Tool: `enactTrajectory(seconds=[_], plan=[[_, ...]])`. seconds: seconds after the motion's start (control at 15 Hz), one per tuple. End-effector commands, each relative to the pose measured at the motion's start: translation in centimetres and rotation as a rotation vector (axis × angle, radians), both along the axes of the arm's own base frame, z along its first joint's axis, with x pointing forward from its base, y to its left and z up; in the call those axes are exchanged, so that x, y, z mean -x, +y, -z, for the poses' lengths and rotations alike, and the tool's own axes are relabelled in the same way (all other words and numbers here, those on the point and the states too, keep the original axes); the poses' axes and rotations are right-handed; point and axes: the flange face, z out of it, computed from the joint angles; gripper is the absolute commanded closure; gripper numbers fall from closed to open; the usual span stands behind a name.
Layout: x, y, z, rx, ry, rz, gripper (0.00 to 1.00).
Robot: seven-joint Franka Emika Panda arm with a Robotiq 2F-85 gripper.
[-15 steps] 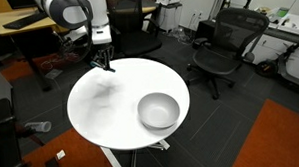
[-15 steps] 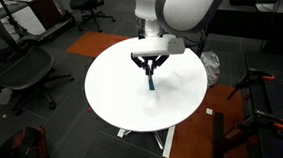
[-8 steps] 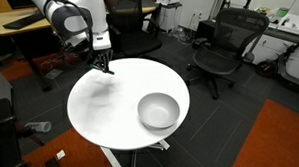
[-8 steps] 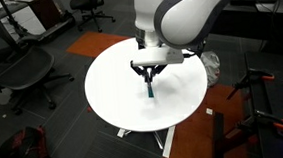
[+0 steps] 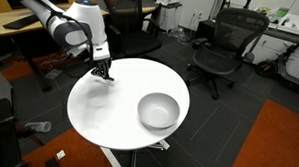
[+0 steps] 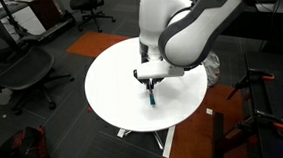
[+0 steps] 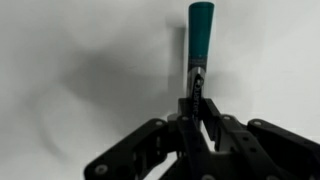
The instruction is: Put the marker on the table
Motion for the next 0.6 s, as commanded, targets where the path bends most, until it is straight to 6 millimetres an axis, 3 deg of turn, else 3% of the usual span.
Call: enactTrajectory(seconds=[0.0,0.2,0.53], plan=[[0.5,0.1,0.2,0.0,-0.026,-0.019,0.56],[0.5,0.1,-0.2,0.002,-0.044,-0.02,0.34],[0.4,-1.1,-3.4,0.016,-0.041,-0.014,0.0]])
